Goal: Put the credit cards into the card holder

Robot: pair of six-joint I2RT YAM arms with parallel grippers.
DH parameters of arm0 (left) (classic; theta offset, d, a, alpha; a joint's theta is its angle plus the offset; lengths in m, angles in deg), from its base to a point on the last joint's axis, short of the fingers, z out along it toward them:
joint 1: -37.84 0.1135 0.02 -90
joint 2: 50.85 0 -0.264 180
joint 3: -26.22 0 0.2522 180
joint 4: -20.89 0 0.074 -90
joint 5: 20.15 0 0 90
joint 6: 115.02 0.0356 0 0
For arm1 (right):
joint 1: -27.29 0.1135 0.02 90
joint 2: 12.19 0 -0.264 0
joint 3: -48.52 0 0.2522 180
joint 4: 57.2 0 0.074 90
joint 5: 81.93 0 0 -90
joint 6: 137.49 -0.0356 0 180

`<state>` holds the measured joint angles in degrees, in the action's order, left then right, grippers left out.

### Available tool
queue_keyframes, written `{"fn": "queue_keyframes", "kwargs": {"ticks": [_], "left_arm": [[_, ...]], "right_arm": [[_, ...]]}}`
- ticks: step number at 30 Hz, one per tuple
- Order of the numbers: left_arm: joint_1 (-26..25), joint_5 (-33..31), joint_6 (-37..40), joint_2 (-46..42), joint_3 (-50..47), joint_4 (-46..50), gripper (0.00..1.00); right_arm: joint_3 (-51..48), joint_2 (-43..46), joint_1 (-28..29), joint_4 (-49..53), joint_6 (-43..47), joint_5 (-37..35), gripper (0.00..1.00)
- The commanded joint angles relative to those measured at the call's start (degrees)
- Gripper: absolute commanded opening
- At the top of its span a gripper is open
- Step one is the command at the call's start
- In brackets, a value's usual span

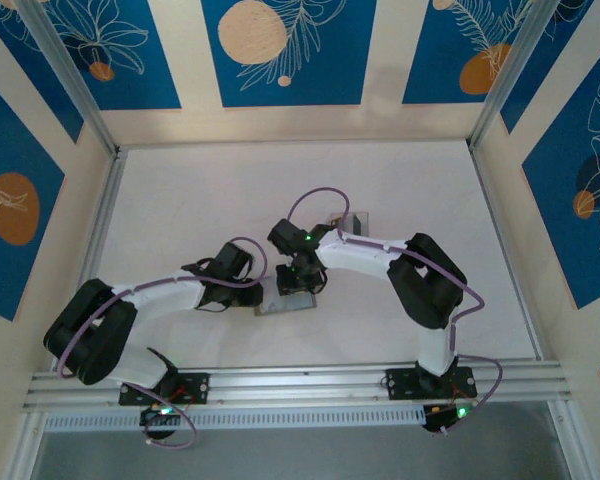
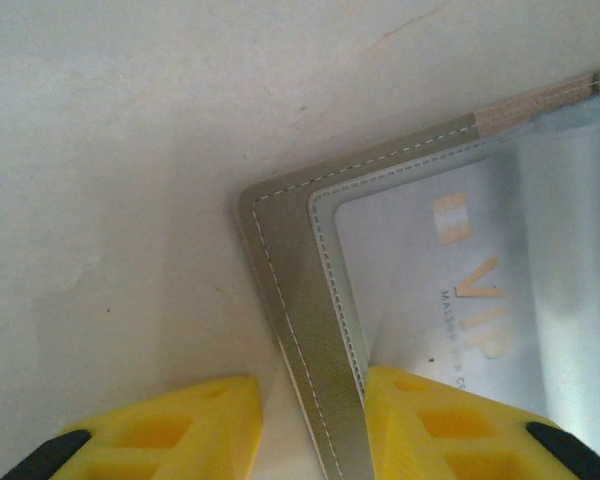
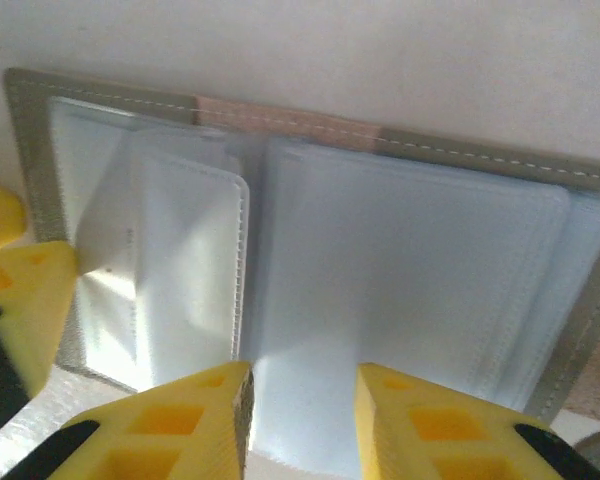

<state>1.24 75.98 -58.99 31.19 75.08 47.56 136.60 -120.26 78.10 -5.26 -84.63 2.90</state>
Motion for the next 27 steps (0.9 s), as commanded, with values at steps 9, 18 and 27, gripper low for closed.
{"fn": "queue_keyframes", "kwargs": {"ticks": [9, 18, 27], "left_arm": [[-0.4, -1.7, 0.4, -1.2, 0.2, 2.4, 0.39], [0.7, -7.4, -1.5, -11.4, 0.2, 12.2, 0.44], [0.2, -1.6, -0.4, -14.7, 2.4, 10.2, 0.40]], "right_arm": [[0.7, -0.6, -0.6, -7.9, 1.0, 11.8, 0.39], [0.6, -4.4, -1.5, -12.7, -0.2, 17.9, 0.39], [-2.7, 0.2, -3.8, -14.7, -0.9, 17.3, 0.37]]}}
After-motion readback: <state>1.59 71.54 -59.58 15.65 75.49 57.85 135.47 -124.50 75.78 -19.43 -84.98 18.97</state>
